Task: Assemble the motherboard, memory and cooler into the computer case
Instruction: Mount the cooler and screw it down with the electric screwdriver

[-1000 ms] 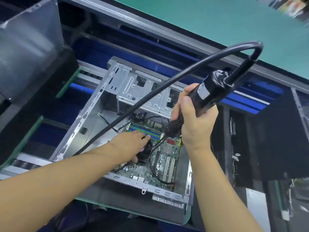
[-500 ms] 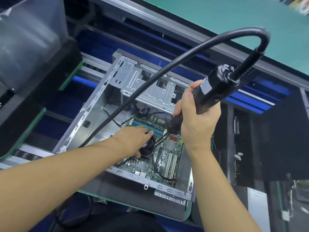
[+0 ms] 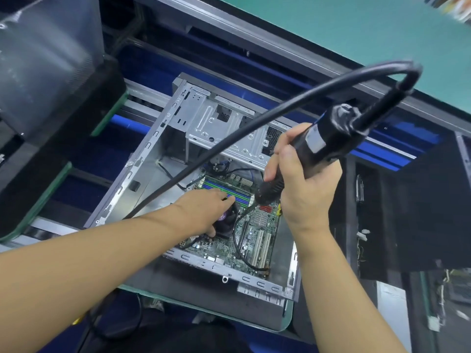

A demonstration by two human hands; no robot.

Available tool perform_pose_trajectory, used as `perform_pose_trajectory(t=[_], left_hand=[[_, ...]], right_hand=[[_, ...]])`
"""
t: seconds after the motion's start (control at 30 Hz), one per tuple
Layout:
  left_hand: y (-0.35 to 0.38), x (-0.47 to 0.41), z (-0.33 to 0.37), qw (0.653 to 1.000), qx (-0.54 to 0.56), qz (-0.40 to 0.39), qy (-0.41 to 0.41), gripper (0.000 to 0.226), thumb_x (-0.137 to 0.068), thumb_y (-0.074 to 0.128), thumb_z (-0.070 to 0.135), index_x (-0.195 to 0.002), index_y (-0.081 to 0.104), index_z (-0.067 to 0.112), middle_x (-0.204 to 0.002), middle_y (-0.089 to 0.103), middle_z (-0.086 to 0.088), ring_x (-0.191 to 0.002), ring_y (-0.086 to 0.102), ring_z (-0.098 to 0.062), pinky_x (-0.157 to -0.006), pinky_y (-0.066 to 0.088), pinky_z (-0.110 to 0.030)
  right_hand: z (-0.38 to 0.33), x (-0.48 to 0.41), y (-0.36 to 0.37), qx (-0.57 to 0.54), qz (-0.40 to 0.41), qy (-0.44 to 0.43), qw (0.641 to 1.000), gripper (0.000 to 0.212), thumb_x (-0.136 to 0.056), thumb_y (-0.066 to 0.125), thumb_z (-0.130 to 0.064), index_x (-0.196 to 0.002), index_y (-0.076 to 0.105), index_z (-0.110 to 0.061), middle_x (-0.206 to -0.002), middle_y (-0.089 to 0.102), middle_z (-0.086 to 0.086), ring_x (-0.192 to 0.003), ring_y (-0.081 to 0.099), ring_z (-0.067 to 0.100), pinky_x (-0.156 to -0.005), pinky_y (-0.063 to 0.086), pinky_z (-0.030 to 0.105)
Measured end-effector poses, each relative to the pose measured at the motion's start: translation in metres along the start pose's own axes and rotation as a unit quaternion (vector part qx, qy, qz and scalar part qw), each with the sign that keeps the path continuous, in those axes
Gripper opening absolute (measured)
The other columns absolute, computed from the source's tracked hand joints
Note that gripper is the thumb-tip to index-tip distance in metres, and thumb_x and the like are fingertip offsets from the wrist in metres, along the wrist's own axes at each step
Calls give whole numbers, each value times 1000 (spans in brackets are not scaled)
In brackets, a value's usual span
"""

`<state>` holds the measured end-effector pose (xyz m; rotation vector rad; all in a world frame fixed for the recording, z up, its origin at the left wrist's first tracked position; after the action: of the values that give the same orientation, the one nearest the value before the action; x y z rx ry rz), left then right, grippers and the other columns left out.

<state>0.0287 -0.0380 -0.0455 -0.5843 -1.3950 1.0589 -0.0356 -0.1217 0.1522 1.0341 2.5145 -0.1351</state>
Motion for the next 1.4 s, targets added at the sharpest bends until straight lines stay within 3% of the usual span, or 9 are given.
perform_pose_trajectory(t=[0.13, 0.37, 0.83, 1.0, 1.17, 1.3, 1.4], left_hand=[[-1, 2, 2, 1000, -1, 18, 9, 101, -82, 75, 39, -157, 12, 14, -150, 37, -2, -136, 39, -21, -104, 45, -37], [1, 0, 0, 1000, -3, 29, 10, 101, -80, 77, 40, -156, 15, 16, -146, 40, -1, -133, 43, -21, -101, 47, -37], [0, -2, -2, 999, -16, 44, 10, 104, -79, 77, 44, -156, 13, 16, -150, 38, -1, -134, 43, -21, -102, 47, -37], [0, -2, -1, 999, -14, 37, 9, 102, -80, 77, 43, -156, 13, 17, -148, 40, -1, -133, 43, -22, -100, 48, -39], [-1, -1, -1, 999, -11, 34, 9, 101, -80, 77, 41, -156, 14, 16, -146, 40, -1, -132, 44, -22, -99, 49, -40], [0, -2, -1, 999, -7, 32, 11, 102, -80, 77, 42, -156, 13, 17, -147, 40, -1, -133, 44, -22, -99, 48, -39], [1, -2, -2, 999, -12, 35, 8, 102, -80, 76, 42, -156, 13, 16, -148, 39, -2, -133, 43, -23, -100, 48, -40]], right_hand=[[-14, 8, -5, -35, -25, -55, 998, 10, -94, 55, -11, -101, 57, -18, -78, 60, -7, -45, 53, 22, -52, 45, 29], [5, 25, -7, -25, -10, 8, 1000, 10, -90, 56, -12, -99, 55, -16, -77, 61, -8, -47, 53, 19, -53, 46, 29], [1, 26, -5, -16, 13, 18, 1000, 15, -88, 58, -16, -100, 53, -10, -81, 61, -6, -48, 52, 23, -52, 46, 31], [-1, 26, -2, -2, 16, 18, 1000, 13, -87, 59, -19, -96, 61, -29, -73, 64, -9, -48, 53, 20, -53, 47, 30], [-3, 27, -6, 10, 34, 18, 999, 11, -88, 59, -19, -99, 57, -19, -71, 62, -9, -46, 52, 24, -53, 46, 30], [-8, 25, 1, 6, 12, -1, 1000, 20, -89, 59, -18, -95, 64, -36, -69, 63, -8, -48, 54, 20, -54, 47, 29], [-2, 26, -4, 10, 28, 14, 999, 13, -89, 58, -19, -100, 60, -24, -71, 61, -7, -47, 53, 24, -53, 46, 32]])
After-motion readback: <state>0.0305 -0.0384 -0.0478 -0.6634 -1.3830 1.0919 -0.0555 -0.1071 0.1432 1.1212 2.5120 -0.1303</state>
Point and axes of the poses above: each hand's wrist, its own x-axis away from the middle knuckle, its own y-axis out of the palm, z = x × y, the point moved 9 cm from there along -x, towards the middle knuckle
